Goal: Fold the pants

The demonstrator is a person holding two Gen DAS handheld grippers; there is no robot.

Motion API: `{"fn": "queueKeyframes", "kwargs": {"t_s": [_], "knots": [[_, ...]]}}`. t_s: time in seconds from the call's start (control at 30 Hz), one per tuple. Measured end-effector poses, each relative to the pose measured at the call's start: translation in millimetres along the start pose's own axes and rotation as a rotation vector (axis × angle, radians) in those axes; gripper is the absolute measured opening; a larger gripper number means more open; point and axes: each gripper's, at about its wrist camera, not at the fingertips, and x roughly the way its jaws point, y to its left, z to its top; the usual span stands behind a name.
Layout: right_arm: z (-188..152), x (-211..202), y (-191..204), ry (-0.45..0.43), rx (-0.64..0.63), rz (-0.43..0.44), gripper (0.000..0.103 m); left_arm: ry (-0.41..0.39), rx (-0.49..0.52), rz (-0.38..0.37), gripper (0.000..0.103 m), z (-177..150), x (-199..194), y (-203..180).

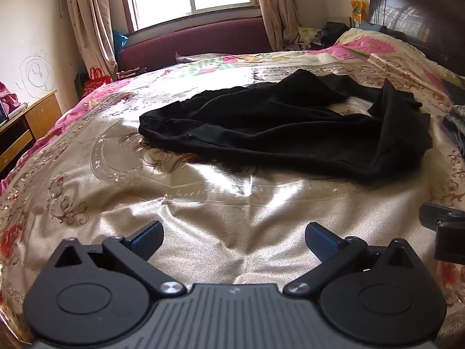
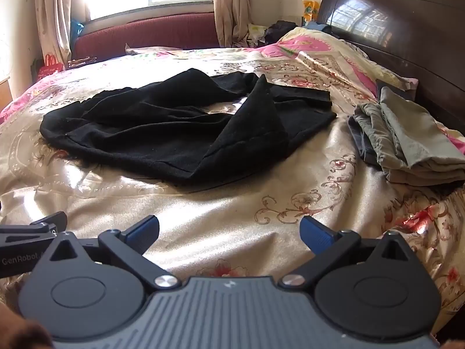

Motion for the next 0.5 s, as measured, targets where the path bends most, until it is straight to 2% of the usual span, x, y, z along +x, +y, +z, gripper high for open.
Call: {"fn": "queueKeyframes", "kwargs": {"t_s": [0.27, 0.5], "knots": [[-0.8, 1.0, 1.8, 0.006, -0.002, 0.001, 0.102, -0.01, 0.023, -0.005, 0.103, -6.0, -2.2, -5.7], [0.5, 2.2, 6.8, 0.014, -0.021, 0.005, 0.102, 0.012, 0.01, -0.013, 0.103, -1.8, 0.8, -1.8]]}}
